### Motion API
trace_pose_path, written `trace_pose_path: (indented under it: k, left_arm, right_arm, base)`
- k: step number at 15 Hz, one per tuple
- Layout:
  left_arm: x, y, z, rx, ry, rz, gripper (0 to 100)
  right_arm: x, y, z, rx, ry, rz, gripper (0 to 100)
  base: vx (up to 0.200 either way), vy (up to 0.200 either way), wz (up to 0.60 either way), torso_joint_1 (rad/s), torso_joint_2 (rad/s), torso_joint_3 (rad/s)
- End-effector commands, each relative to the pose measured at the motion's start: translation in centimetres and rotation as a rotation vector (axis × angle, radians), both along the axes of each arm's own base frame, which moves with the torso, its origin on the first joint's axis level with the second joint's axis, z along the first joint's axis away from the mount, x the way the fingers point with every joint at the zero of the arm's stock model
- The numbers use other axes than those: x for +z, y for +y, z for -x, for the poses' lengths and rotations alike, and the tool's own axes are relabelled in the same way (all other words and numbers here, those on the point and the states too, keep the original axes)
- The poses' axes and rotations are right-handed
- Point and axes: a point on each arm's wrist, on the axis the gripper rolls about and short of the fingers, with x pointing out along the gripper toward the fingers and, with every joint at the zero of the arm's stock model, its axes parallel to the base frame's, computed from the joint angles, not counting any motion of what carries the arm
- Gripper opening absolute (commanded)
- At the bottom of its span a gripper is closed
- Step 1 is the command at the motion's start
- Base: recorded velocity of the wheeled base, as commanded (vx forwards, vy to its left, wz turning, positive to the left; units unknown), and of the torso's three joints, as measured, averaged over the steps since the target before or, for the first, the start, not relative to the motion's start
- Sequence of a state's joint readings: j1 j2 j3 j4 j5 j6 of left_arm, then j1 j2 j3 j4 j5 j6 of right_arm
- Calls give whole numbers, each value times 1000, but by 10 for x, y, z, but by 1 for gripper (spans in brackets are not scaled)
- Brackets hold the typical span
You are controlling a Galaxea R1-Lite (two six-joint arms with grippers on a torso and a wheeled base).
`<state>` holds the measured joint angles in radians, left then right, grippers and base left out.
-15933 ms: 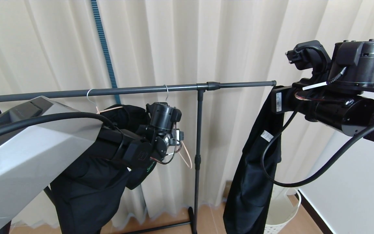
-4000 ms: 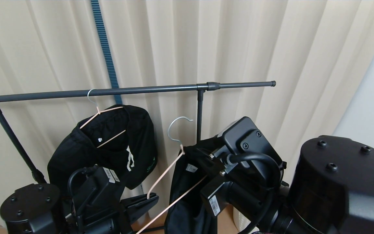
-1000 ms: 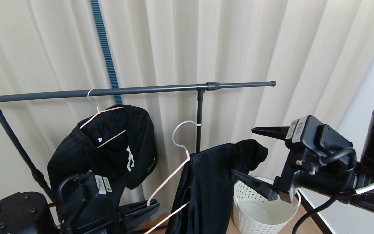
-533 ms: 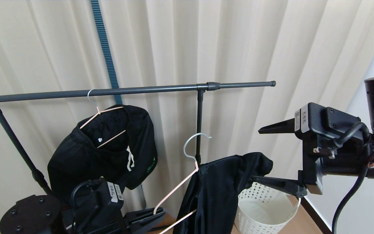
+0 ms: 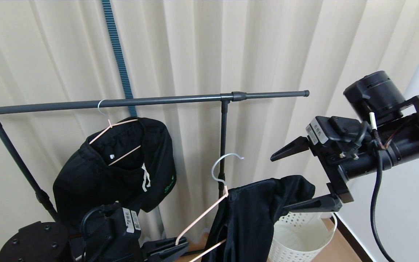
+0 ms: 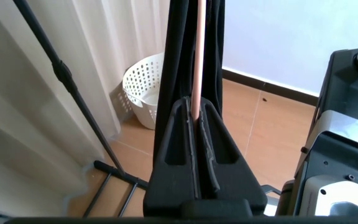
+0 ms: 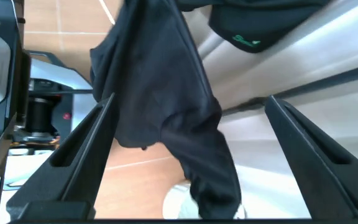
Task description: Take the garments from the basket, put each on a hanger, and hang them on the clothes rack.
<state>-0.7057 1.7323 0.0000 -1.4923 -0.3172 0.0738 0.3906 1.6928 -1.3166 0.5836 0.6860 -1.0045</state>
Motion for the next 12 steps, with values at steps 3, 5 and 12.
trace_pose_path:
  k: [3, 5, 12]
  left_arm:
    - [2, -1, 2, -11, -6, 6, 0]
    - [1, -2, 3, -17, -4, 4, 0]
    - [1, -3, 4, -28, -5, 5, 0]
  right_arm:
    - [-20, 15, -9, 51, 81, -2, 100]
    - [-21, 19, -8, 69, 87, -6, 100]
    - [-32, 32, -11, 119, 129, -34, 100]
  base:
    - [0, 0, 0, 0, 0, 0]
    - [0, 0, 0, 0, 0, 0]
    - [0, 0, 0, 0, 0, 0]
